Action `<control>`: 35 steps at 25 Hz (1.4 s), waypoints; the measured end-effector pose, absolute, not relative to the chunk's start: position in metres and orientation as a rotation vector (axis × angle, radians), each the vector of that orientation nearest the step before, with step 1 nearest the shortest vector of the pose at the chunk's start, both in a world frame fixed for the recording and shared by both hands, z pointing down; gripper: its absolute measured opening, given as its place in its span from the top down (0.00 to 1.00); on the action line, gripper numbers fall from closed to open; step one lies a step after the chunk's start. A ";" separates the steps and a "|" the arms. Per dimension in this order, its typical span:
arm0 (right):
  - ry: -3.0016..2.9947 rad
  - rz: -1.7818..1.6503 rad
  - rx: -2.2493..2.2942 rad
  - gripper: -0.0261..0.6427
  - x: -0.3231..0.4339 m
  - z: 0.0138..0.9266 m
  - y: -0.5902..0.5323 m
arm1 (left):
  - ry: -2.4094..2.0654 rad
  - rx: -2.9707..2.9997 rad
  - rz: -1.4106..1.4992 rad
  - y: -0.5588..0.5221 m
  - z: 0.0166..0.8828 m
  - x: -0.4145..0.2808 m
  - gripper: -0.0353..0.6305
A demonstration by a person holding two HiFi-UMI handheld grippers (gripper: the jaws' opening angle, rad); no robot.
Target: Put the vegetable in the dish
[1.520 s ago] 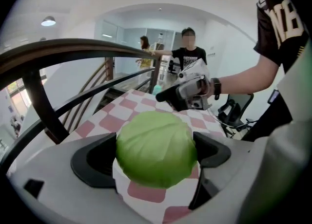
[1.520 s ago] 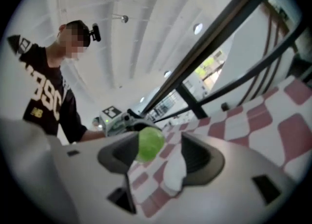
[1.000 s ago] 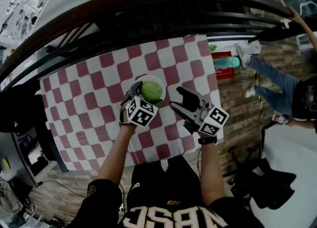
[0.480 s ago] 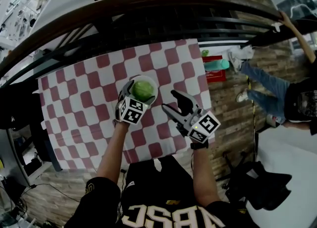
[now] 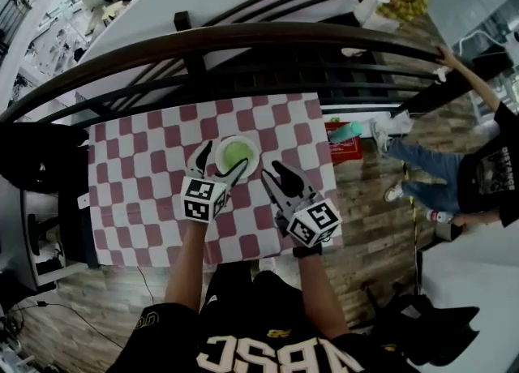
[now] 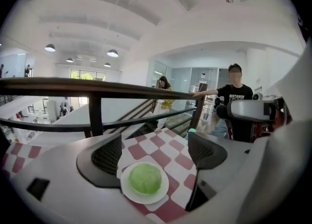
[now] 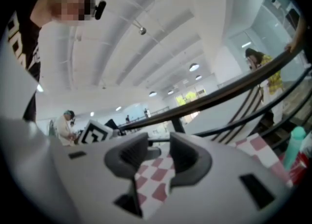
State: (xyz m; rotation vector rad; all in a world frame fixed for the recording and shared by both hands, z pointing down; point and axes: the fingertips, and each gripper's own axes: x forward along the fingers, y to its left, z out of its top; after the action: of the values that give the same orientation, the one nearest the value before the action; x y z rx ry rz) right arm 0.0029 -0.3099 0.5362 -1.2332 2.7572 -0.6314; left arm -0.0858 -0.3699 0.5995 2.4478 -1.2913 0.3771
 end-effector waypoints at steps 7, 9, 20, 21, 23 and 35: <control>2.792 -0.521 -1.188 0.79 -0.007 0.496 -0.259 | -1.505 2.441 0.244 -0.300 0.527 -0.107 0.43; 2.805 -0.453 -1.167 0.80 -0.010 0.481 -0.253 | -1.525 2.450 0.198 -0.283 0.510 -0.106 0.47; 2.827 -0.257 -1.340 0.89 0.016 0.454 -0.216 | -1.741 2.512 0.104 -0.208 0.447 -0.093 0.74; 2.829 -0.246 -1.347 0.89 0.018 0.452 -0.213 | -1.751 2.514 0.104 -0.204 0.444 -0.091 0.75; 2.841 -0.213 -1.355 0.91 0.019 0.450 -0.206 | -1.765 2.512 0.089 -0.197 0.440 -0.088 0.79; 2.867 -0.060 -1.339 0.92 0.029 0.431 -0.182 | -1.803 2.549 0.017 -0.170 0.417 -0.061 0.91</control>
State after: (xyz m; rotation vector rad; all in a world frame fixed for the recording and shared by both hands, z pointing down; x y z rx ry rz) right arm 0.0294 -0.1823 0.4314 -1.3394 2.8670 -0.0605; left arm -0.0605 -0.1698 0.4165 2.5491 -1.8030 0.0174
